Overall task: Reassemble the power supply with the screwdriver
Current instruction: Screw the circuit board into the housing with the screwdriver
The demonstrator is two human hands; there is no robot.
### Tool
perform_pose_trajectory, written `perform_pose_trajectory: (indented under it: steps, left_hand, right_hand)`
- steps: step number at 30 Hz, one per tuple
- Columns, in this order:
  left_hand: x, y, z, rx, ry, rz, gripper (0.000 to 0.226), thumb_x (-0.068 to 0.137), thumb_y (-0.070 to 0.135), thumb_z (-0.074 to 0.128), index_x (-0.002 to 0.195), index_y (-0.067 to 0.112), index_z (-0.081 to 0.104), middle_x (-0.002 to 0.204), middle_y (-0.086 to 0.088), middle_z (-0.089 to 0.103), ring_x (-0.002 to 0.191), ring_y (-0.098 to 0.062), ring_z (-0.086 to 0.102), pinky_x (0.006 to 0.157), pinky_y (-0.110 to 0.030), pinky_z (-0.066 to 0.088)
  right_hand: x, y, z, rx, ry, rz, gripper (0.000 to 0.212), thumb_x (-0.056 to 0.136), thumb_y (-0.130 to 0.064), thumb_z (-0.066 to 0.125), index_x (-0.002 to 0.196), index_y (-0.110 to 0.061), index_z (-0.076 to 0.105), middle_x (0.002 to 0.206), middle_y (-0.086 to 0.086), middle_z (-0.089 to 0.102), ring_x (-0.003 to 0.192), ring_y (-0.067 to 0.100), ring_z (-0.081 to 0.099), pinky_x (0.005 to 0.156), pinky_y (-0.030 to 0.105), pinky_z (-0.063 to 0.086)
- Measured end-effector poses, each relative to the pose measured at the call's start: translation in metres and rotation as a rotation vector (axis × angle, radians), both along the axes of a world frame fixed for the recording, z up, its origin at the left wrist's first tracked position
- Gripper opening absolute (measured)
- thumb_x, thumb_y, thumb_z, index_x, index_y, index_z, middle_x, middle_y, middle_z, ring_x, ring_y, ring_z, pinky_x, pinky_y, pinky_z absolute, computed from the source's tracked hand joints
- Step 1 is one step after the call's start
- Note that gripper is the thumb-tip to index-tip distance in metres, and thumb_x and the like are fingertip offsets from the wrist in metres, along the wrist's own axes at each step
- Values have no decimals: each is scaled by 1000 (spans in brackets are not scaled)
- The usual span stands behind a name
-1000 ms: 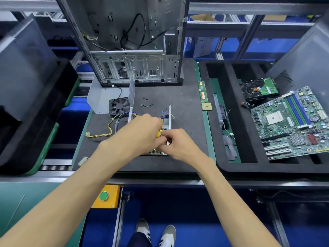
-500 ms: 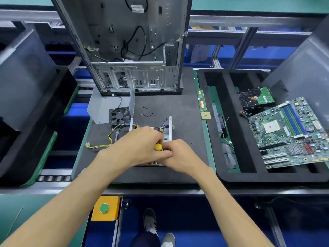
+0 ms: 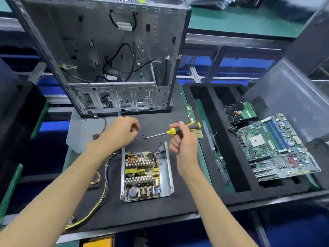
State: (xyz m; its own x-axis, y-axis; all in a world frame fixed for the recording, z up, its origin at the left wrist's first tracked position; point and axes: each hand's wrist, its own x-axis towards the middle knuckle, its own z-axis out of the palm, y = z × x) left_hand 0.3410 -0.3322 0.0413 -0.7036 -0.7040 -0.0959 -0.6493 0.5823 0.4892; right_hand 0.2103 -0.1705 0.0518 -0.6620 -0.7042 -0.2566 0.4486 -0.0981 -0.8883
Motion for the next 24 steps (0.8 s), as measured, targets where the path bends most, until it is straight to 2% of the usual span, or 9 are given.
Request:
perform_pose_trajectory:
  steps: [4,7,11,20,22,24]
  left_hand:
    - [-22,-12,-23,-22,-172,-79,14,90,9,63,100,14,73,104,-9,73,100,-31,67,89,-40,56]
    - [-36,-17,-33,-55,-282,-107,14,90,11,64,103,10,70,107,-15,70,100,-38,67,85,-42,56]
    - [-49,-21,-42,-86,-326,-85,12,92,10,63,102,4,65,106,-19,68,99,-41,65,80,-43,53]
    - [-51,-20,-50,-62,-310,-49,9,87,8,62,92,6,70,96,-16,71,89,-40,67,78,-41,56]
    - [-51,-20,-49,-24,-234,-9,5,85,13,67,80,12,67,90,-10,71,86,-34,66,75,-37,53]
    - [-49,-21,-47,61,-94,57,20,83,15,73,69,20,61,78,2,68,79,-23,64,71,-30,48]
  right_hand:
    - [-2,-16,-10,-51,-222,-198,38,104,-29,52,73,-19,70,50,-8,29,42,6,18,36,20,18]
    - [-3,-23,-15,-73,-268,-252,36,104,-28,51,75,-16,67,51,-7,28,41,6,18,36,20,17]
    - [-6,-28,-17,-57,-280,-257,37,104,-27,52,73,-16,68,52,-6,26,43,7,18,38,21,17]
    - [-12,-36,-19,-29,-290,-207,44,104,-25,51,65,-20,72,55,-4,26,44,8,20,40,21,17]
    - [-13,-37,-19,-36,-312,-202,44,104,-25,51,65,-20,72,55,-4,27,44,8,20,40,22,17]
    - [-15,-36,-18,-50,-337,-202,43,104,-26,51,66,-19,71,54,-5,28,44,7,20,39,21,18]
